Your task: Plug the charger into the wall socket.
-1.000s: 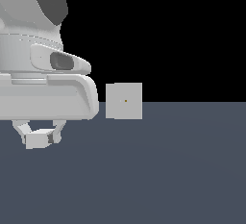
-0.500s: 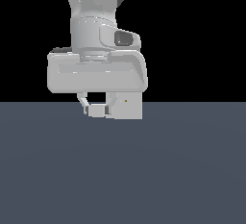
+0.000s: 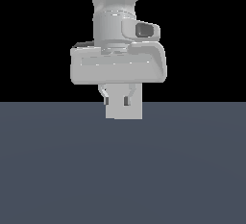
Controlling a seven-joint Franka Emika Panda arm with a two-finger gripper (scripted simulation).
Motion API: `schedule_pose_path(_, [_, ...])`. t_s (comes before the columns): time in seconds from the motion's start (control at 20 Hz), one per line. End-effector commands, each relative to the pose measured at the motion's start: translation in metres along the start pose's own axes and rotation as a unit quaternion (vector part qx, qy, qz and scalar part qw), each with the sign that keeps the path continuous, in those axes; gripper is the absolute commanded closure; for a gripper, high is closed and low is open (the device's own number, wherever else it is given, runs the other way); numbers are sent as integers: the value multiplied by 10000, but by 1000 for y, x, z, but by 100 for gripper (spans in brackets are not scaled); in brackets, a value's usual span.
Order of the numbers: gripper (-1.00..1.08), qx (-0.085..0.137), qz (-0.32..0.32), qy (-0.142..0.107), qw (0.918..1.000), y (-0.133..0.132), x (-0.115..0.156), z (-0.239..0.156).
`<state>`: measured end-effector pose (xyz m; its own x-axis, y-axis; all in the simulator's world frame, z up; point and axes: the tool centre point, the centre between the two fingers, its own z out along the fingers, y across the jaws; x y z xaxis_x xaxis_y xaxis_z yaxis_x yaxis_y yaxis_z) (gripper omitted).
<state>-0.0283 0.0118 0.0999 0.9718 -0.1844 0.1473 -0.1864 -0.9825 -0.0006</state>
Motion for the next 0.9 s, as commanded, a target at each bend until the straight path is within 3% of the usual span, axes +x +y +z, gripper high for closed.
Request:
schedule_pose_path(0.0, [108,0,-1,-3,10000,0,0,0])
schedule_pose_path(0.35, [108,0,-1,-3,10000,0,7,1])
schedule_pose_path(0.85, [108,0,-1,-3,10000,0,40,6])
